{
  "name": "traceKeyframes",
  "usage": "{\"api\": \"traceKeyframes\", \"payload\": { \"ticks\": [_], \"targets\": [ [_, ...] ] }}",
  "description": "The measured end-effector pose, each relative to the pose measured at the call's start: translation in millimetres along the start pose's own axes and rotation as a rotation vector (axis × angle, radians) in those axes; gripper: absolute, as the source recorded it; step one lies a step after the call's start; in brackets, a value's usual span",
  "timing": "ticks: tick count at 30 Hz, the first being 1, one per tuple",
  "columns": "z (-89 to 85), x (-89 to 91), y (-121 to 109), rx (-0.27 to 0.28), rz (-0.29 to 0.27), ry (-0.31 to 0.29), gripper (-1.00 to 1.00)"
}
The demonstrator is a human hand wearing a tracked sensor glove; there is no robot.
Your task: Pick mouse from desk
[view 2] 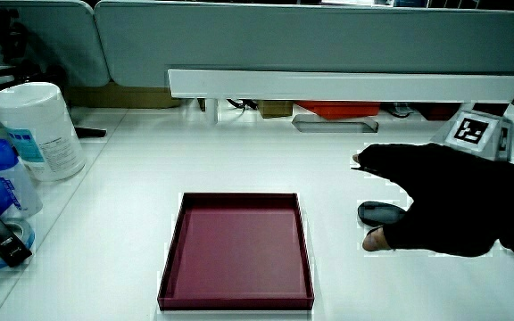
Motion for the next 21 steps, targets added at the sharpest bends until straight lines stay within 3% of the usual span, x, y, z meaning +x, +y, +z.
{"api": "traceKeyframes", "payload": {
  "ticks": [11, 14, 21],
  "targets": [
    [9.1, 76.4, 35.7, 0.008, -0.203, 0.085, 0.0],
    [7.8, 96.1, 43.1, 0.002, -0.254, 0.13, 0.0],
    [-4.6, 132.3, 60.4, -0.019, -0.374, 0.161, 0.0]
  ]
}}
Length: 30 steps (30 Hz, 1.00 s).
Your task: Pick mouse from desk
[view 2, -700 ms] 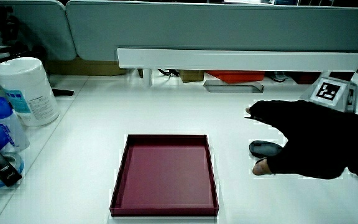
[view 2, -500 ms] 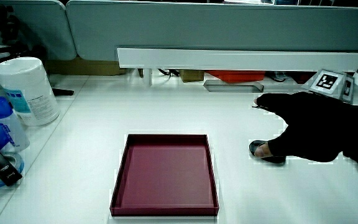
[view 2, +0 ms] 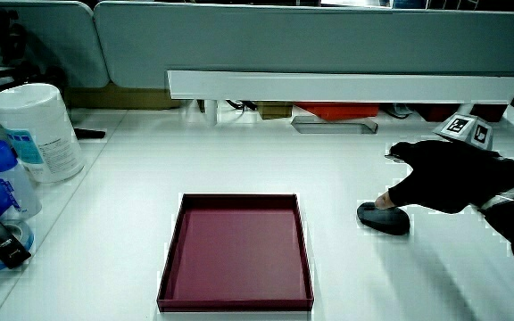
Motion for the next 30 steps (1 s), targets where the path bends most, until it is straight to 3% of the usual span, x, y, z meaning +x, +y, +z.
{"api": "traceKeyframes", "payload": {
  "ticks": [7, 14, 21, 30],
  "targets": [
    [-14.6, 25.7, 23.4, -0.033, -0.095, 0.007, 0.0],
    [-30.2, 44.4, 36.5, -0.061, -0.152, 0.013, 0.0],
    [-42.7, 54.7, 44.9, -0.072, -0.198, -0.014, 0.0],
    [-53.2, 56.1, 51.3, -0.091, -0.217, -0.045, 0.0]
  ]
}}
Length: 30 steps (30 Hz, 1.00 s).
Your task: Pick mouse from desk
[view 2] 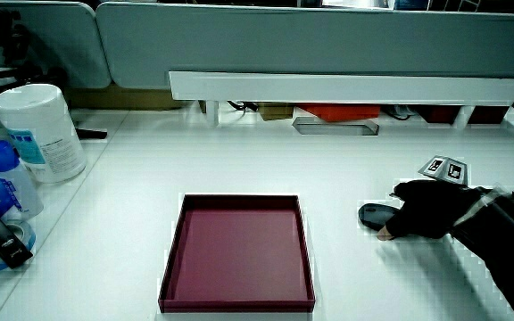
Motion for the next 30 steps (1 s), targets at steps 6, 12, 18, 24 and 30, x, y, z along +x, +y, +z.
{"api": "traceKeyframes", "payload": {
  "ticks": [6, 12, 18, 24, 30],
  "targets": [
    [-1.0, -1.8, 1.1, 0.022, -0.021, -0.037, 0.15],
    [-1.4, -2.4, 0.4, 0.046, -0.023, -0.05, 0.45],
    [-1.9, -5.9, -0.2, 0.081, -0.022, -0.074, 0.75],
    [-0.9, -7.0, -3.0, 0.114, 0.006, -0.08, 1.0],
    [-1.4, -4.7, -3.7, 0.143, 0.018, -0.087, 1.0]
  ]
}}
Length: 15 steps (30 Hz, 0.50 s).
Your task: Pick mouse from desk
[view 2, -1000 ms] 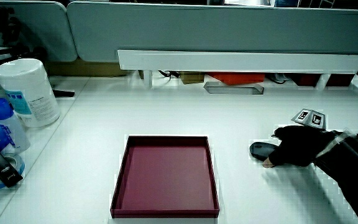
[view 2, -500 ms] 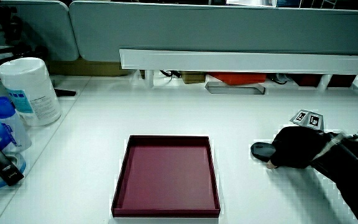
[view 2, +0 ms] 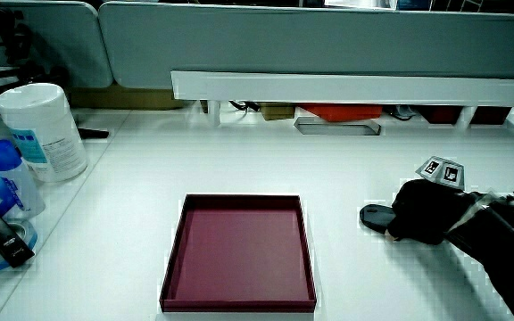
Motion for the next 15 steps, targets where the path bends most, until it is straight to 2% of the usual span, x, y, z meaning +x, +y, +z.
{"api": "traceKeyframes", "payload": {
  "ticks": [3, 4, 5, 6, 10, 12, 15],
  "targets": [
    [5.1, 0.3, -4.2, 0.011, 0.023, 0.018, 1.0],
    [8.2, -0.1, -6.0, 0.036, 0.019, 0.008, 1.0],
    [11.5, -2.2, -8.4, 0.022, 0.027, 0.014, 1.0],
    [14.2, -3.5, -9.4, 0.034, 0.037, 0.012, 1.0],
    [28.4, -16.7, -20.4, 0.043, 0.084, 0.023, 1.0],
    [33.6, -23.1, -25.8, 0.071, 0.101, 0.016, 1.0],
    [42.5, -40.4, -38.7, 0.087, 0.164, 0.014, 1.0]
  ]
}}
